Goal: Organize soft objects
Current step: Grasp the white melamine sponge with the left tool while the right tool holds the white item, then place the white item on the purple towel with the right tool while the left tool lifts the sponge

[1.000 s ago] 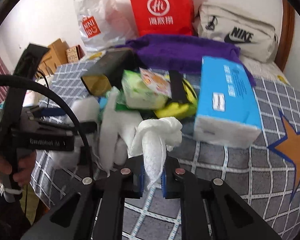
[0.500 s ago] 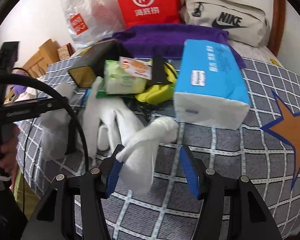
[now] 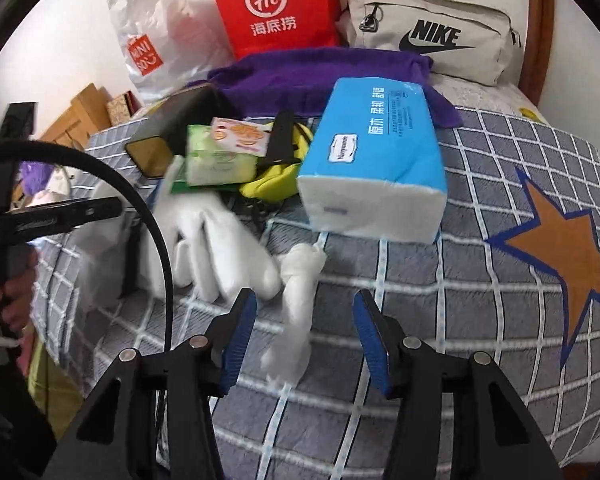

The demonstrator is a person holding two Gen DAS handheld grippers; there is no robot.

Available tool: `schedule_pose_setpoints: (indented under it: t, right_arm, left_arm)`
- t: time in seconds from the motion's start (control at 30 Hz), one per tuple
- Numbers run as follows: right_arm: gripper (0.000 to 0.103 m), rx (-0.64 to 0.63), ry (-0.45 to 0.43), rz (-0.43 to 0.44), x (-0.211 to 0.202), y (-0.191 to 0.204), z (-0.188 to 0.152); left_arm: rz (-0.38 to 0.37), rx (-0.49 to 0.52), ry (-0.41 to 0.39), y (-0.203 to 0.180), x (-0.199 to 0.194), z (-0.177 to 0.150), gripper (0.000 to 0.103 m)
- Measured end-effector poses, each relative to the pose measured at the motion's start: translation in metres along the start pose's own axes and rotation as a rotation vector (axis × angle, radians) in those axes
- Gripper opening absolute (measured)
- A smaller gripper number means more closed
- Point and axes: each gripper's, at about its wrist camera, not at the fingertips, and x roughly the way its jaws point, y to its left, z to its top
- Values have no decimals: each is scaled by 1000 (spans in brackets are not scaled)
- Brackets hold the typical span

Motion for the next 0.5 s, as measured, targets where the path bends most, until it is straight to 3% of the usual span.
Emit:
schedule_pose_setpoints:
  t: [0.07,0.13,0.23,0.5]
  right_arm:
    - [51,-13,16,-17,14,1,5]
    - [41,-10,39,-17,25,-1,8]
    - [13,3,22,26,24,-3,10]
    - [13,-2,-9,34,-13,-7,18]
  left_arm:
    - [4,1,1,0,1,1,68]
    - [7,2,3,1,1,1,68]
    - [13,3,2,2,0,2,67]
    - [0,3,-9,8,-9,11,67]
